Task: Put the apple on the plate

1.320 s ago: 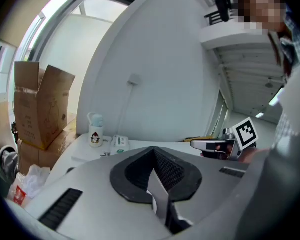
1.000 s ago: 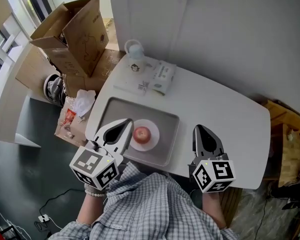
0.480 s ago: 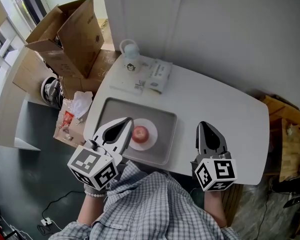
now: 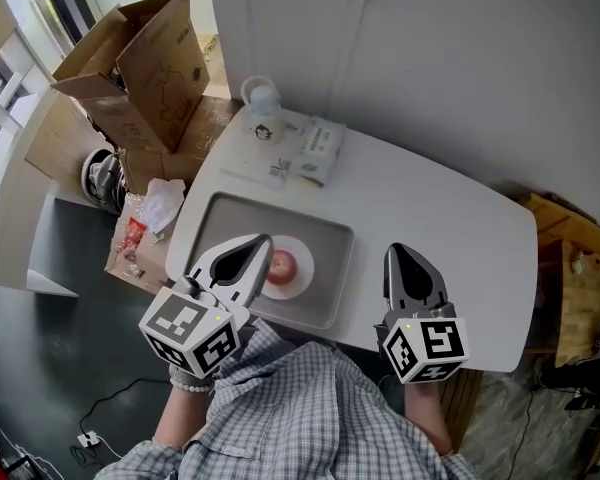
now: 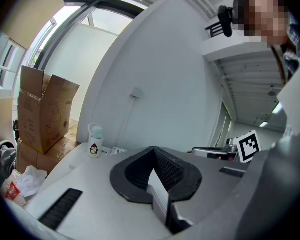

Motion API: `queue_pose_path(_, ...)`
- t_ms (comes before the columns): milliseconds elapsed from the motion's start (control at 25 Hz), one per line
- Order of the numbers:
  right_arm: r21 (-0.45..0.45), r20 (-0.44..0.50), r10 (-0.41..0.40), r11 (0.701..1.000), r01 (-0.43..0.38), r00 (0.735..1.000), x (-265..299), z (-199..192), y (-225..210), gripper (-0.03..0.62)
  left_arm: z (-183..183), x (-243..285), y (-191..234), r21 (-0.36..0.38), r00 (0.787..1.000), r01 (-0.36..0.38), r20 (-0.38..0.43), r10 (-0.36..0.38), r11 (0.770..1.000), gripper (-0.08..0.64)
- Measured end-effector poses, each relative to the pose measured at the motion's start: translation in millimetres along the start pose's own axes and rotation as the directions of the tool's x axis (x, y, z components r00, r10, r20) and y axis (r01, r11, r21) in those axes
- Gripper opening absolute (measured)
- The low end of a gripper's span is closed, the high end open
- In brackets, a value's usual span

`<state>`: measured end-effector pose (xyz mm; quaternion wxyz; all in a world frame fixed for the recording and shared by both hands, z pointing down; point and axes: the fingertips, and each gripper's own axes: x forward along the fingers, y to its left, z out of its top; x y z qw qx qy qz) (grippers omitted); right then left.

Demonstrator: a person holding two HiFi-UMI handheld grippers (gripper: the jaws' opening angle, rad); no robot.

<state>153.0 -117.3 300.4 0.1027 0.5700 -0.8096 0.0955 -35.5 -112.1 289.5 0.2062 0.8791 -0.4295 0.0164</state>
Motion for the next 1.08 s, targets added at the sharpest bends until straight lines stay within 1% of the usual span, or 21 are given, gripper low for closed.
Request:
queue_pose_path(560, 0.011, -0.027, 0.003, 1.000, -0.003, 1.000, -3, -5, 0, 0.021, -4, 1, -3, -0.007, 1.000, 0.003, -0.022, -0.003, 1.000, 0.008)
queue_pose_path(600, 0.011, -0.032, 0.007, 1.000, -0.006, 0.999, -3, -5, 0, 0.021, -6, 2, -5, -0.013, 0.999, 0.014, -0.034, -0.014, 1.000, 0.008)
queue_pose_path(640, 0.009, -0.037, 0.012, 1.000, -0.011, 0.999, -2, -6, 1, 0.021, -11, 3, -11, -0.017, 0.997, 0.043, -0.061, -0.044, 0.999, 0.008)
queue_pose_path(680, 0.006, -0.043, 0.018, 1.000, -0.018, 0.999, -1, -6, 2, 0.021, -21, 4, -22, -0.014, 0.989, 0.096, -0.112, -0.097, 0.995, 0.008)
queue_pose_path(720, 0.004, -0.048, 0.025, 1.000, -0.024, 0.999, -1, -8, 4, 0.021, -37, 2, -38, -0.003, 0.967, 0.173, -0.191, -0.170, 0.985, 0.008)
queue_pose_path(760, 0.001, -0.054, 0.032, 1.000, -0.032, 0.998, -1, -9, 5, 0.021, -58, -4, -55, 0.016, 0.922, 0.264, -0.298, -0.247, 0.964, 0.008)
queue_pose_path(800, -0.001, -0.059, 0.038, 0.999, -0.038, 0.998, 0, -11, 7, 0.021, -84, -14, -71, 0.042, 0.854, 0.355, -0.421, -0.305, 0.934, 0.008)
queue_pose_path(840, -0.002, -0.063, 0.044, 0.999, -0.044, 0.997, 0, -12, 9, 0.021, -111, -29, -82, 0.070, 0.774, 0.432, -0.540, -0.330, 0.899, 0.008)
queue_pose_path(880, -0.002, -0.066, 0.049, 0.999, -0.050, 0.997, 0, -14, 10, 0.021, -136, -46, -86, 0.092, 0.696, 0.486, -0.642, -0.321, 0.869, 0.008)
queue_pose_path(920, -0.002, -0.067, 0.054, 0.999, -0.054, 0.996, 1, -15, 11, 0.021, -158, -64, -84, 0.103, 0.628, 0.515, -0.722, -0.292, 0.851, 0.008)
queue_pose_path(960, 0.000, -0.067, 0.057, 0.998, -0.057, 0.996, 2, -17, 12, 0.021, -177, -81, -79, 0.102, 0.568, 0.526, -0.782, -0.259, 0.844, 0.008)
queue_pose_path(1080, 0.004, -0.065, 0.064, 0.998, -0.064, 0.996, 6, -20, 13, 0.021, -218, -124, -62, 0.069, 0.411, 0.529, -0.893, -0.184, 0.846, 0.008)
